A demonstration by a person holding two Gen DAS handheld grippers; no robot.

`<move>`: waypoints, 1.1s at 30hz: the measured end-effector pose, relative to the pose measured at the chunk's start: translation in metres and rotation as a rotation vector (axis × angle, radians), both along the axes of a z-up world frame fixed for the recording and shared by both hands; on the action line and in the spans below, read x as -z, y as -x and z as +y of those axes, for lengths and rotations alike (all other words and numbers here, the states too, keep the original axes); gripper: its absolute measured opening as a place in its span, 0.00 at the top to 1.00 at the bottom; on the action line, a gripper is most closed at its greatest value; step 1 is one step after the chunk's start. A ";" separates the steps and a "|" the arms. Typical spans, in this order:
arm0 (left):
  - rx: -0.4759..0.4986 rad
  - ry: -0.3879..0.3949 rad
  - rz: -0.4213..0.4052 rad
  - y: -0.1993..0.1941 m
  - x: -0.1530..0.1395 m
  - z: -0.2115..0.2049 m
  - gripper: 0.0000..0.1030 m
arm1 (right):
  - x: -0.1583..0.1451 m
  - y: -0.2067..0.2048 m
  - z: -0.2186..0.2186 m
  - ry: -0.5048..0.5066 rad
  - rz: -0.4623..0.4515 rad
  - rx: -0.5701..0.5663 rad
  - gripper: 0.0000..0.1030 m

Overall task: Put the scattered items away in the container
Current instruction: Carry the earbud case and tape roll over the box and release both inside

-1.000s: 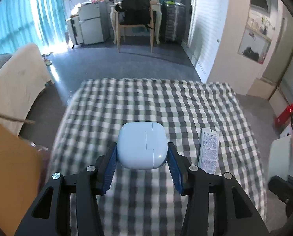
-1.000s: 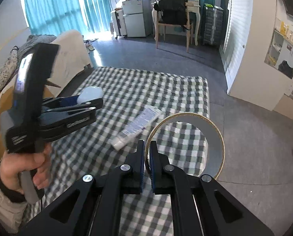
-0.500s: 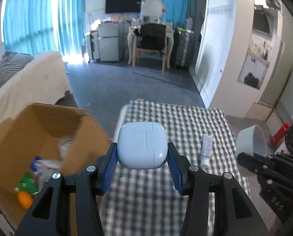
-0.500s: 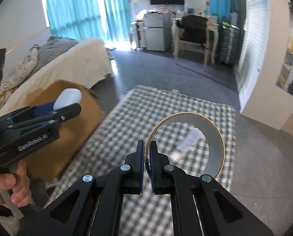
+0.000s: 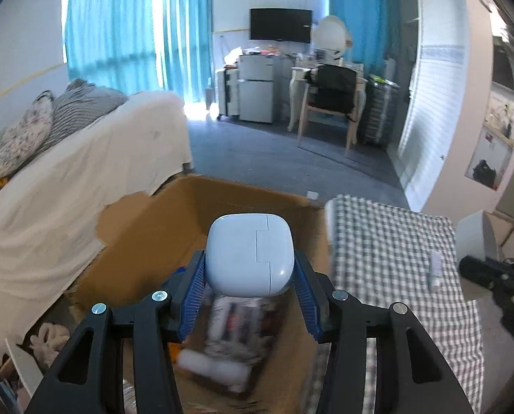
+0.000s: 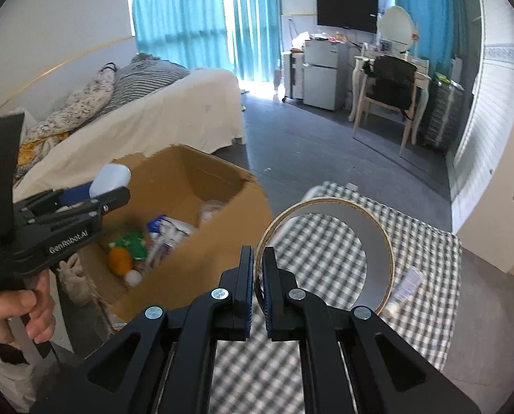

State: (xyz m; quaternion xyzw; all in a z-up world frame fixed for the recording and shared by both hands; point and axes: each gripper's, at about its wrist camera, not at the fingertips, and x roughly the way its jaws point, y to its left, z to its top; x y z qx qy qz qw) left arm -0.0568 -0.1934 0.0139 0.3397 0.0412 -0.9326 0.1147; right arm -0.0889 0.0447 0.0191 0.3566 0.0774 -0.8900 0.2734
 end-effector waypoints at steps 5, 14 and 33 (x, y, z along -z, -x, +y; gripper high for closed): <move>-0.025 -0.017 -0.026 -0.001 0.009 -0.026 0.52 | -0.003 -0.003 -0.031 0.004 0.008 -0.028 0.95; -0.060 -0.035 -0.073 0.003 0.035 -0.048 0.51 | 0.007 0.005 -0.067 0.003 -0.011 -0.075 0.95; -0.170 -0.039 0.012 -0.036 0.012 -0.088 0.08 | 0.044 0.016 -0.158 -0.068 -0.067 -0.271 0.95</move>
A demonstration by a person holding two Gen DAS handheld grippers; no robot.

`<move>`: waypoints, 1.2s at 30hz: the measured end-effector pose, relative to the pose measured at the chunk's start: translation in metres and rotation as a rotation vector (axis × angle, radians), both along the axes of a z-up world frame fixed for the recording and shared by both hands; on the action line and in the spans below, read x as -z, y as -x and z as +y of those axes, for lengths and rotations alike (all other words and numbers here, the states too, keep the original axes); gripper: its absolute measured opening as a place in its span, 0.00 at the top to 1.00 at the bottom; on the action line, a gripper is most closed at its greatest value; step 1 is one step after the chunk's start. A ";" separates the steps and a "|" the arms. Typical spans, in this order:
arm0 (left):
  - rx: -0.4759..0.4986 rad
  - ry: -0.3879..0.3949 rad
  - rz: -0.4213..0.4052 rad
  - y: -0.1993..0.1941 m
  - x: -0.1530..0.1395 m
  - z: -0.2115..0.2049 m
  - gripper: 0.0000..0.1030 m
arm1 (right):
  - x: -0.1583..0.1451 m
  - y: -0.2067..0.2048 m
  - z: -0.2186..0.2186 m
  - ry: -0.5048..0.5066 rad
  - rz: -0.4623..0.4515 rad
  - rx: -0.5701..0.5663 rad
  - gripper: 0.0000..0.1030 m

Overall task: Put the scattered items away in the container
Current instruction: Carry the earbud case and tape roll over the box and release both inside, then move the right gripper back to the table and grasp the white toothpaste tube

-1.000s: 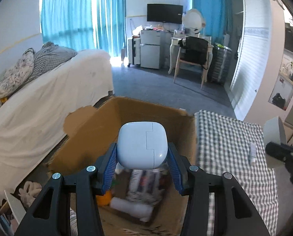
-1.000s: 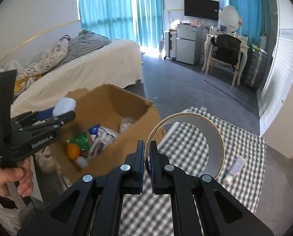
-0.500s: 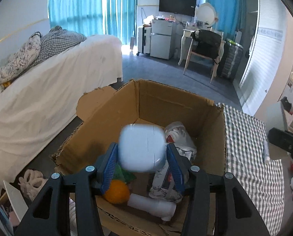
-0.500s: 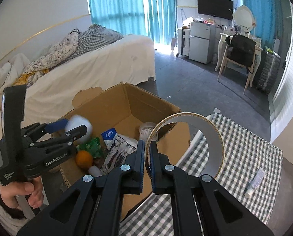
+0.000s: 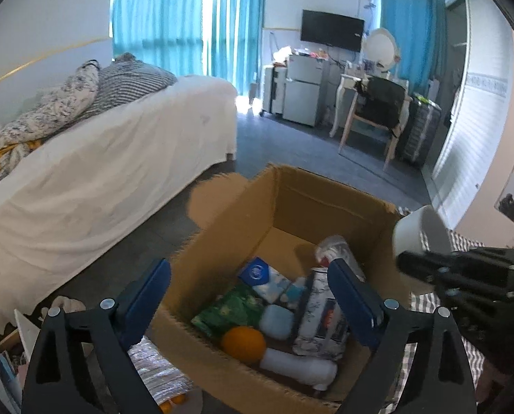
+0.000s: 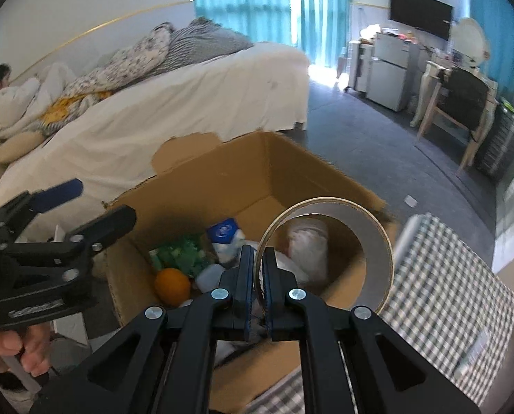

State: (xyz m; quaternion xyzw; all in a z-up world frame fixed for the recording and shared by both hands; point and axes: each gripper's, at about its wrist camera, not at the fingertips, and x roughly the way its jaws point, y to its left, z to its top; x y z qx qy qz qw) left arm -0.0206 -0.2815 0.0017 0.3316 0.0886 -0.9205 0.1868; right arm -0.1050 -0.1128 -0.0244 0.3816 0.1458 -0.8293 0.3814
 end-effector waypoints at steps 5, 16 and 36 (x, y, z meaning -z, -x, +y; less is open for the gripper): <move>-0.035 0.004 0.002 -0.008 -0.005 -0.018 0.07 | 0.017 0.002 -0.025 -0.022 -0.033 -0.047 0.95; -0.040 -0.012 -0.006 -0.011 0.000 -0.021 0.07 | 0.008 0.010 -0.005 0.042 0.001 0.075 0.23; 0.120 -0.017 0.007 0.020 -0.003 0.061 0.07 | 0.053 0.085 0.239 -0.076 -0.060 0.753 0.20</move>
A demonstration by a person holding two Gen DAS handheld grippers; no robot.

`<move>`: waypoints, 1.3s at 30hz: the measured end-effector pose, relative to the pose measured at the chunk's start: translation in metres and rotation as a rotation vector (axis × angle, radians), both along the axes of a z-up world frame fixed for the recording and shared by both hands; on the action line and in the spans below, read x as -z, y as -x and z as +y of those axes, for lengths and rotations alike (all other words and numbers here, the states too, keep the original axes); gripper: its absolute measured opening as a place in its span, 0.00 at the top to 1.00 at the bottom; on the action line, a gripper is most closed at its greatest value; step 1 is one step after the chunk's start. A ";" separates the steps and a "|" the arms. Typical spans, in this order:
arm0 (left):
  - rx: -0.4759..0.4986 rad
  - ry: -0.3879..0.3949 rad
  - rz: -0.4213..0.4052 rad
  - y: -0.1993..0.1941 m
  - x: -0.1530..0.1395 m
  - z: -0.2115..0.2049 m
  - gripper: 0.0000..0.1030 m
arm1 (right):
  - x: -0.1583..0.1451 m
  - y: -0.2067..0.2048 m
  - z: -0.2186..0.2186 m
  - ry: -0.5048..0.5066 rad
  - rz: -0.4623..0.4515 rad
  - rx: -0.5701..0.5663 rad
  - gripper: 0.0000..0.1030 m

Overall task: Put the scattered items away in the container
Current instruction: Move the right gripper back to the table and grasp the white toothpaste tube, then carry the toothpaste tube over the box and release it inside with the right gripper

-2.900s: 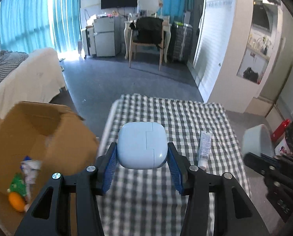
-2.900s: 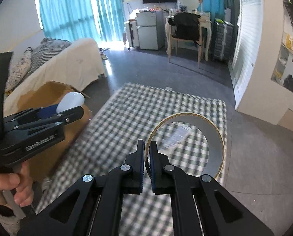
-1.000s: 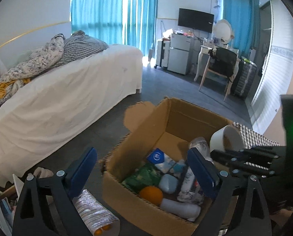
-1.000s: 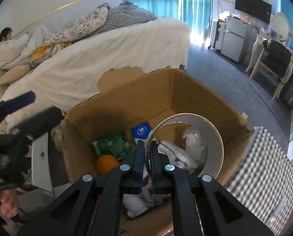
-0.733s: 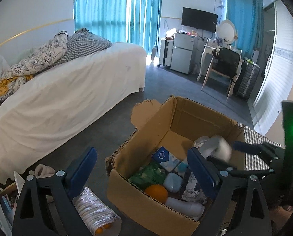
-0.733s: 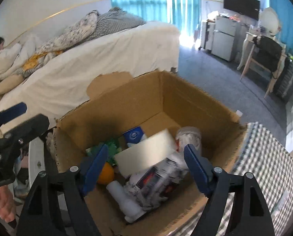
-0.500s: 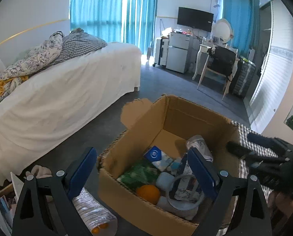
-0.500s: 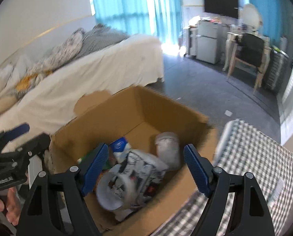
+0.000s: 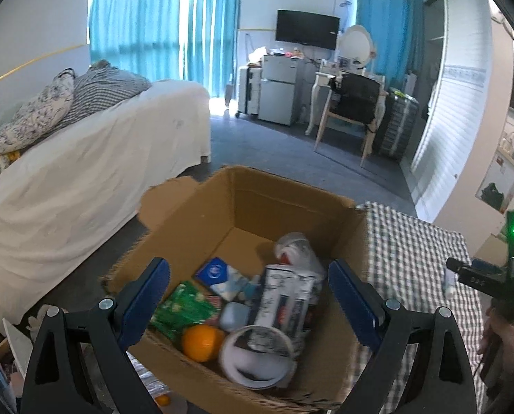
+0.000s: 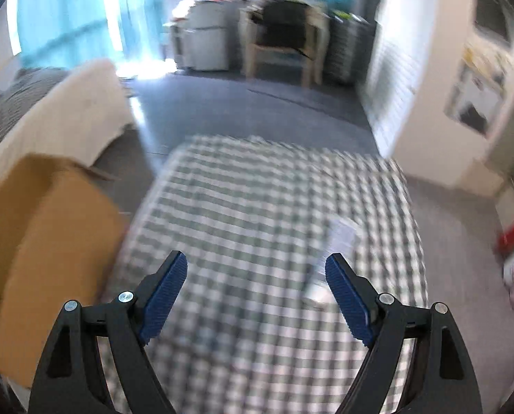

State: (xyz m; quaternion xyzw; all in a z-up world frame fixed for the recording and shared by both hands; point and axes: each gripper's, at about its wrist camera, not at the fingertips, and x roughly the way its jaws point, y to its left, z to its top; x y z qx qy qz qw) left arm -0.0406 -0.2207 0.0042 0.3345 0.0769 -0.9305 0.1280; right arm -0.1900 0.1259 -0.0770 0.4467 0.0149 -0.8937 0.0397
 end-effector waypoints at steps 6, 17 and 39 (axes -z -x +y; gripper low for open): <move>0.097 0.000 -0.003 0.009 -0.001 0.047 0.07 | 0.028 0.023 0.035 -0.004 -0.059 0.079 0.20; 0.241 0.038 -0.017 0.020 0.001 0.127 0.07 | 0.052 0.042 0.048 0.002 -0.094 0.053 0.20; 0.300 0.035 -0.063 0.051 0.022 0.189 0.07 | 0.057 0.023 0.089 0.064 -0.114 -0.017 0.76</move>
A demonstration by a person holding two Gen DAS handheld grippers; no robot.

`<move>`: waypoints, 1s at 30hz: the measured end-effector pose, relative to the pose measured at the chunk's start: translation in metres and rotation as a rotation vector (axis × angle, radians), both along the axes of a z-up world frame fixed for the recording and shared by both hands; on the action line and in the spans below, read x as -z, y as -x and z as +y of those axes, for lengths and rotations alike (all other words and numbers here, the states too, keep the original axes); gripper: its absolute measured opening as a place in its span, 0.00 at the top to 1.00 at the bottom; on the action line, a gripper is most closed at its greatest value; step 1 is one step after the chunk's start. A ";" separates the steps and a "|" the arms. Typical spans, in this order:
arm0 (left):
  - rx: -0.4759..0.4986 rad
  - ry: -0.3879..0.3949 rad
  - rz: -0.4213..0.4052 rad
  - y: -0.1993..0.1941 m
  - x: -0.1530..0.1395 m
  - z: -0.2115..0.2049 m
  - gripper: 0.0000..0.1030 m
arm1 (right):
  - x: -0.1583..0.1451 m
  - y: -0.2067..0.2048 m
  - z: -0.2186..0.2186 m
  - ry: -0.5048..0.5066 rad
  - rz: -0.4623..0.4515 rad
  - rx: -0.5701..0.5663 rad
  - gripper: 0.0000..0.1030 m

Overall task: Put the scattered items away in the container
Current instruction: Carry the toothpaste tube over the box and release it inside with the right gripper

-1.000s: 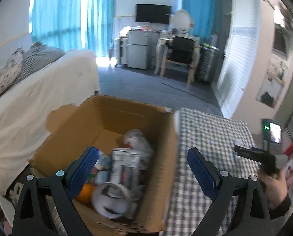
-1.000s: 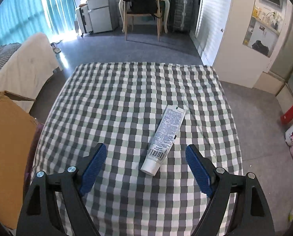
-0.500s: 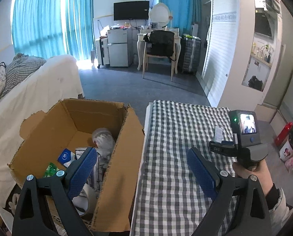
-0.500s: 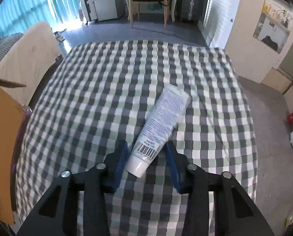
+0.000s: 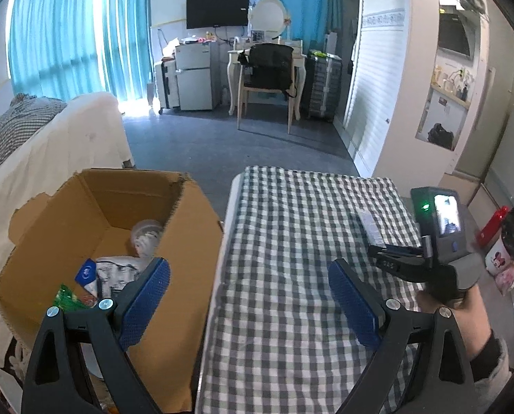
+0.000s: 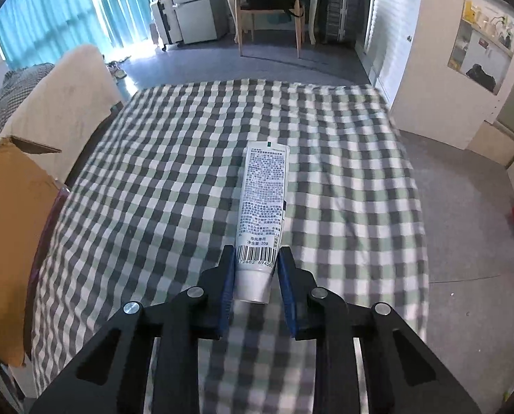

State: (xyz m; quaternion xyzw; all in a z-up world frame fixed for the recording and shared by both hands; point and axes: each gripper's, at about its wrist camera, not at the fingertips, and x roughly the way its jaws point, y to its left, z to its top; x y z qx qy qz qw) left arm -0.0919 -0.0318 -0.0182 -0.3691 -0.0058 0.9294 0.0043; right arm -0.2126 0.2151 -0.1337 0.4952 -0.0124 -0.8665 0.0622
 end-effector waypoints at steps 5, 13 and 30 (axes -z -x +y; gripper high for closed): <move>0.020 -0.008 -0.003 0.001 0.003 0.009 0.07 | -0.026 -0.016 0.008 0.006 0.047 -0.002 0.76; 0.025 -0.017 0.030 -0.010 -0.008 0.011 0.07 | -0.075 -0.043 0.000 0.027 0.134 -0.021 0.76; -0.110 -0.018 0.136 -0.066 -0.048 -0.066 0.07 | -0.148 -0.099 -0.106 0.049 0.264 -0.240 0.76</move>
